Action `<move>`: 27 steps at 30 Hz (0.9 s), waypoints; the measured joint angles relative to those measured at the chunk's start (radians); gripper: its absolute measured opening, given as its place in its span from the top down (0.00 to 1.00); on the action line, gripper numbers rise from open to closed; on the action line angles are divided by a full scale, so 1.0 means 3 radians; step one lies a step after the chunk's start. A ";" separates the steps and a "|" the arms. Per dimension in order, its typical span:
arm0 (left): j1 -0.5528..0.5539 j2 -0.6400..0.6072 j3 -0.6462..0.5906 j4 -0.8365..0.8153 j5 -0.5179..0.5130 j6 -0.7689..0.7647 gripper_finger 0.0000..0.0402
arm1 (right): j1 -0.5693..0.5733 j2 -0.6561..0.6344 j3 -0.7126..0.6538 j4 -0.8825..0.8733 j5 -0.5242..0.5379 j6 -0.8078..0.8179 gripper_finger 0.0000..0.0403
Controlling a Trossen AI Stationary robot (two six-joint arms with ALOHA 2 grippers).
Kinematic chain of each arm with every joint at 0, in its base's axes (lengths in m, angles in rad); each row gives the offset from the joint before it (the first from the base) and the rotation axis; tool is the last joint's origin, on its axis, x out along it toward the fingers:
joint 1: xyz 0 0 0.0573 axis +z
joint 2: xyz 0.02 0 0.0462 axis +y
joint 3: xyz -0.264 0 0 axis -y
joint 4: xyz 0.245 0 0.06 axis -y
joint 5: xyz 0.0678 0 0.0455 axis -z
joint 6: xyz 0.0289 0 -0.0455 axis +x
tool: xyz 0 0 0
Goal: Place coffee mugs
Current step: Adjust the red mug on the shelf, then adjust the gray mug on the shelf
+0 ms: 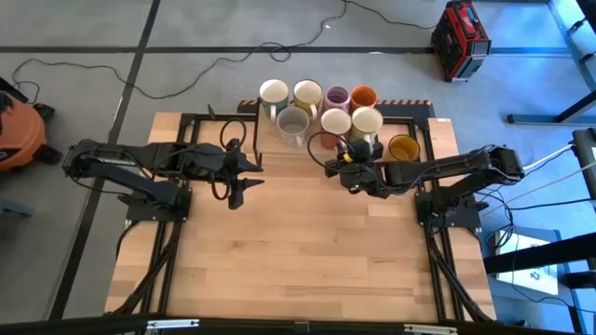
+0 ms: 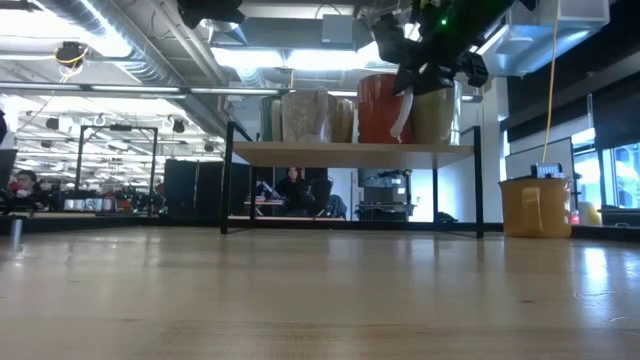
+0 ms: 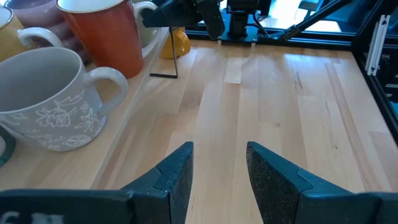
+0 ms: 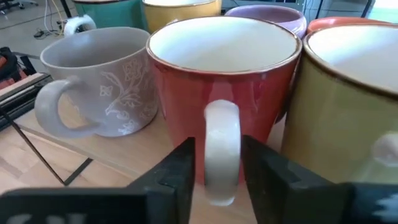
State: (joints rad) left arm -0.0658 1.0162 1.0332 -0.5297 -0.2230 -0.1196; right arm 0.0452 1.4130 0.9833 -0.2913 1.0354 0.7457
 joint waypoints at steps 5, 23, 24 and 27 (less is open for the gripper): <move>0.0000 0.0001 0.0000 0.0000 0.0000 0.0000 0.64 | 0.0004 -0.0086 0.0001 -0.0029 -0.0034 -0.0083 0.61; -0.0001 0.0000 0.0000 0.0000 0.0001 0.0001 0.64 | 0.0015 -0.0673 0.0000 -0.0465 -0.1681 -0.0243 0.57; 0.0000 -0.0002 0.0000 0.0000 0.0001 0.0001 0.64 | 0.0029 -0.0681 0.0001 -0.0481 -0.1656 -0.0242 0.57; 0.0000 -0.0008 0.0000 0.0000 0.0001 0.0001 0.64 | 0.0019 -0.0686 0.0000 -0.0463 -0.1584 -0.0232 0.57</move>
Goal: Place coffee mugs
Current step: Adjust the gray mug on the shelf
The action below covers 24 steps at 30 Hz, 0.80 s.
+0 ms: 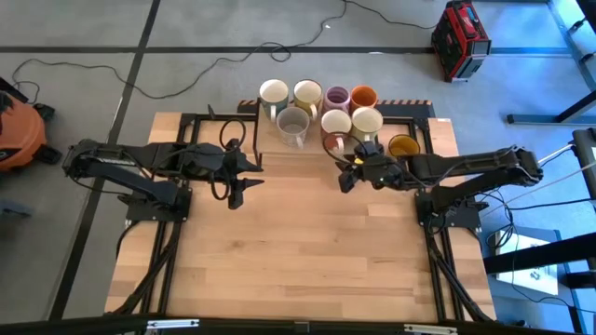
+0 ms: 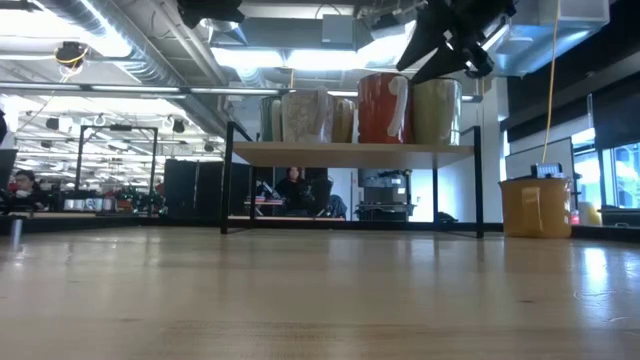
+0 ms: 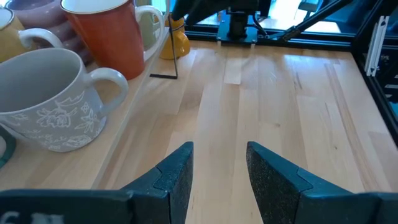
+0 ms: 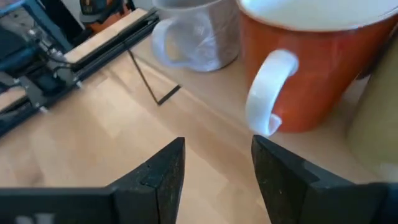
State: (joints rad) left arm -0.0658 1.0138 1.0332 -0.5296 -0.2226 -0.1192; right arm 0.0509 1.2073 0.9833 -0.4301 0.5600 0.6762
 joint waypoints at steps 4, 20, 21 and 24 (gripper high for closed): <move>-0.0001 -0.0001 0.0000 -0.0001 0.0001 -0.0001 0.64 | 0.0059 -0.0002 0.0001 0.0020 -0.0318 -0.0064 0.57; -0.0001 -0.0088 0.0005 -0.0045 0.0028 -0.0017 0.64 | 0.0473 0.1088 0.0499 0.1241 0.0298 -0.1359 0.57; -0.0001 -0.0113 0.0004 -0.0066 0.0027 -0.0019 0.64 | 0.0440 0.1174 0.0608 0.1199 0.0392 -0.1409 0.57; -0.0001 -0.0198 0.0004 -0.0060 0.0027 -0.0052 0.64 | 0.0329 0.1367 0.0834 0.1043 0.0463 -0.1432 0.57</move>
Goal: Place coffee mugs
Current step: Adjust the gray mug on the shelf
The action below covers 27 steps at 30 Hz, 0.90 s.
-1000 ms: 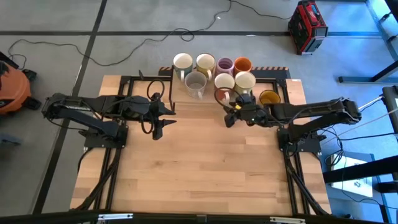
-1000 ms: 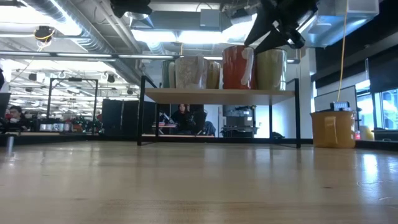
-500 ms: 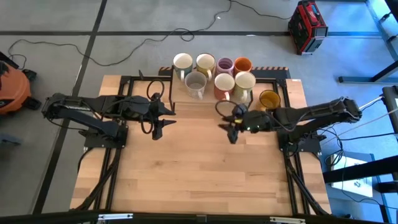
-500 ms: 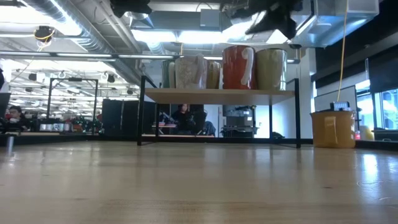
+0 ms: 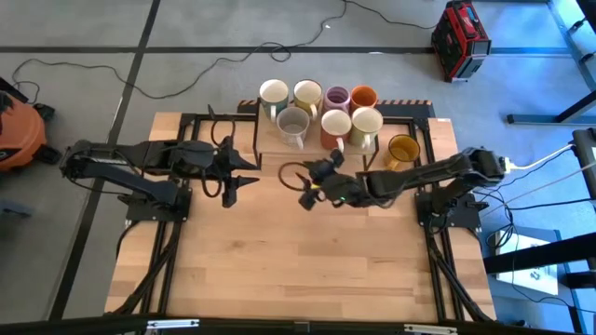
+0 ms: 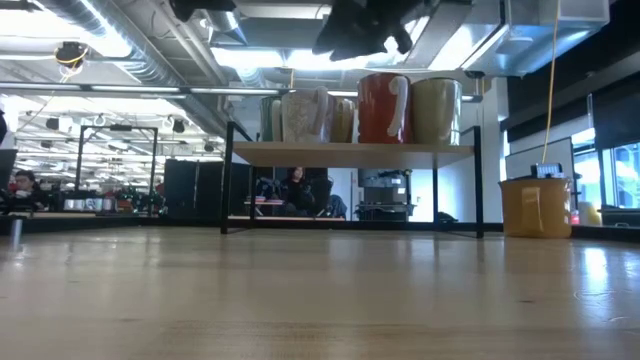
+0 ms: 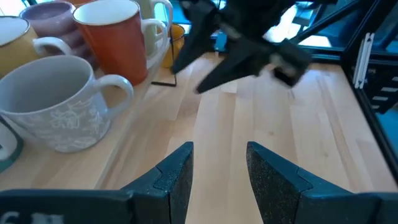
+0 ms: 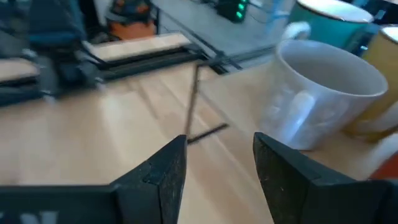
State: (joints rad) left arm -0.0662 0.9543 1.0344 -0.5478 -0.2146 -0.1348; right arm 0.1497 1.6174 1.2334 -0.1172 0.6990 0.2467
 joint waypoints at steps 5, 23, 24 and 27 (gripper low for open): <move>0.0001 -0.0095 0.0000 -0.0014 -0.0012 -0.0054 0.64 | -0.0237 0.0151 0.0168 -0.0022 0.0139 0.0194 0.57; 0.0000 -0.0111 -0.0001 -0.0029 -0.0013 -0.0066 0.64 | -0.0546 0.0299 0.0171 0.0016 -0.0098 0.0468 0.57; 0.0000 -0.0111 -0.0001 -0.0029 -0.0013 -0.0066 0.64 | -0.0544 0.0309 0.0159 -0.0029 -0.0041 0.0467 0.57; 0.0000 -0.0111 -0.0001 -0.0029 -0.0014 -0.0066 0.64 | -0.0542 0.0374 0.0163 0.0083 0.0021 0.0476 0.57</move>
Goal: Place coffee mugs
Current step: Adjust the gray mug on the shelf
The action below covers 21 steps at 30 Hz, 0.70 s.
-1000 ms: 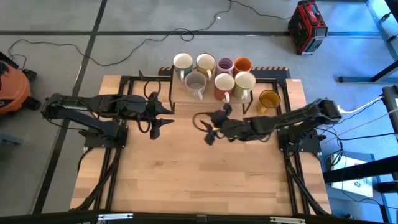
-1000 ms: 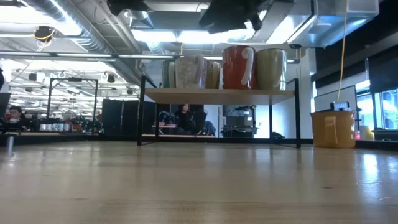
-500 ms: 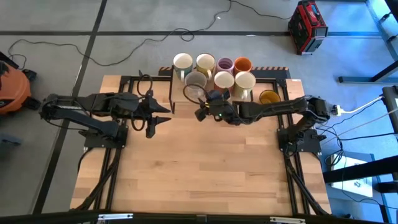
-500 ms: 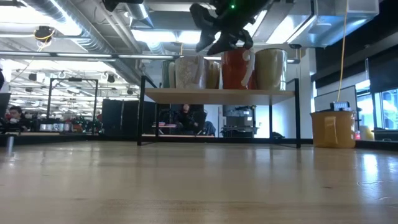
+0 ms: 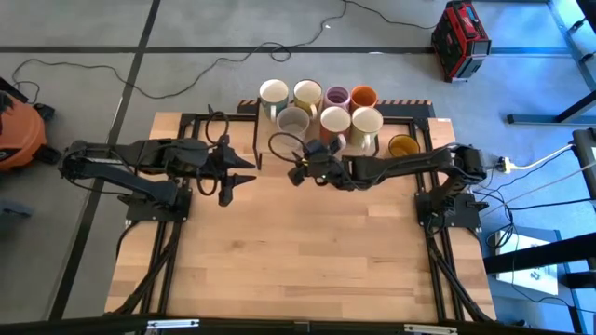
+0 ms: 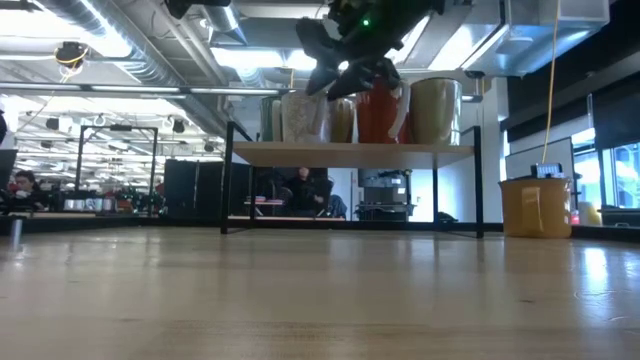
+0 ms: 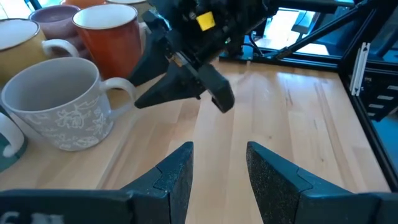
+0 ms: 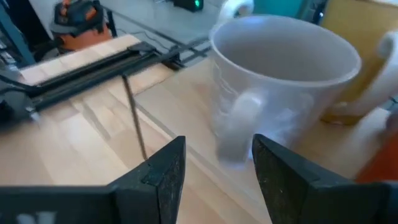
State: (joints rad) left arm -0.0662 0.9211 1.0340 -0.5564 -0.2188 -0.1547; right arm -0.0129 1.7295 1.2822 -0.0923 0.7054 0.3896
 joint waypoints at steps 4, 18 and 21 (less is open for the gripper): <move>0.0000 0.0001 -0.0003 0.0002 -0.0001 0.0013 0.64 | -0.0002 0.0077 0.0000 0.0125 0.0141 0.0014 0.57; 0.0000 0.0000 -0.0003 0.0014 -0.0001 0.0025 0.64 | 0.0000 0.0085 0.0000 0.0132 0.0229 -0.0012 0.92; 0.0001 0.0001 -0.0003 0.0014 -0.0002 0.0025 0.64 | 0.0002 0.0085 0.0000 0.0121 0.0315 -0.0012 0.92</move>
State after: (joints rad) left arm -0.0658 0.9213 1.0332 -0.5522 -0.2193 -0.1471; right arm -0.0123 1.7550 1.2823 -0.0559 0.8000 0.3859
